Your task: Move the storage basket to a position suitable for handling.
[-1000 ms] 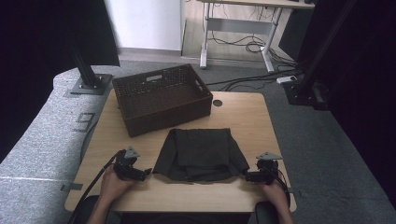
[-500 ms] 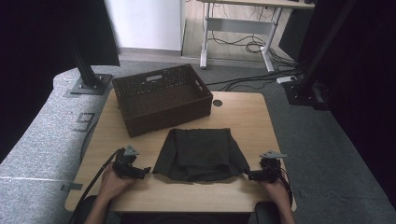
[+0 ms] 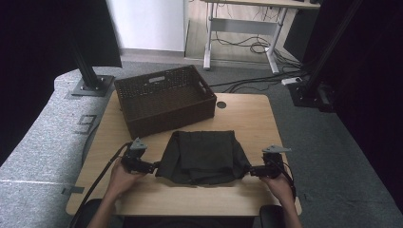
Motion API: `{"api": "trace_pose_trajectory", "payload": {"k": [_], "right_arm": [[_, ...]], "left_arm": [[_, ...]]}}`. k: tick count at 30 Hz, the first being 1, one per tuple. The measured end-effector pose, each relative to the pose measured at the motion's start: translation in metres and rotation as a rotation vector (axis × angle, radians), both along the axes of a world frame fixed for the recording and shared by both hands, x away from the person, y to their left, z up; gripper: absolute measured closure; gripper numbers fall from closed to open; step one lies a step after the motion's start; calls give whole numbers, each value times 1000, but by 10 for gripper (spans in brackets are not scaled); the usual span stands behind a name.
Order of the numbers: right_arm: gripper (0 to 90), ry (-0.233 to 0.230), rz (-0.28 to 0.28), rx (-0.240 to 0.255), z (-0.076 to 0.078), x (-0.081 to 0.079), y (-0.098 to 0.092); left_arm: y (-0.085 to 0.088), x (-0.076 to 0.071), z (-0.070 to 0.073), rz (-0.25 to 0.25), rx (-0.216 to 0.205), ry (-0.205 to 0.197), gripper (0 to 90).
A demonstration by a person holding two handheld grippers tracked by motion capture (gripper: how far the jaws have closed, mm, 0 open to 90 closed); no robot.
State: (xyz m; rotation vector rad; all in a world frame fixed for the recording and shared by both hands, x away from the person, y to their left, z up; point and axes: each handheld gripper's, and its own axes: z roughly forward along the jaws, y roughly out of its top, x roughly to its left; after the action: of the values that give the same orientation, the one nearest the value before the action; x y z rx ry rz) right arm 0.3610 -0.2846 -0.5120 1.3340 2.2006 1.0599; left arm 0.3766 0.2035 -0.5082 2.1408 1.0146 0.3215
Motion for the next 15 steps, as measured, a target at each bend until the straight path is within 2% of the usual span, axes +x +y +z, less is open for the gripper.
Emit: {"api": "trace_pose_trajectory", "payload": {"k": [9, 15], "right_arm": [[3, -4, 32, -23, 11, 21, 15], [9, 3, 50, -47, 21, 25, 19]], "left_arm": [[-30, 22, 8, -29, -8, -17, 69], [-50, 34, 13, -52, 2, -29, 69]]}}
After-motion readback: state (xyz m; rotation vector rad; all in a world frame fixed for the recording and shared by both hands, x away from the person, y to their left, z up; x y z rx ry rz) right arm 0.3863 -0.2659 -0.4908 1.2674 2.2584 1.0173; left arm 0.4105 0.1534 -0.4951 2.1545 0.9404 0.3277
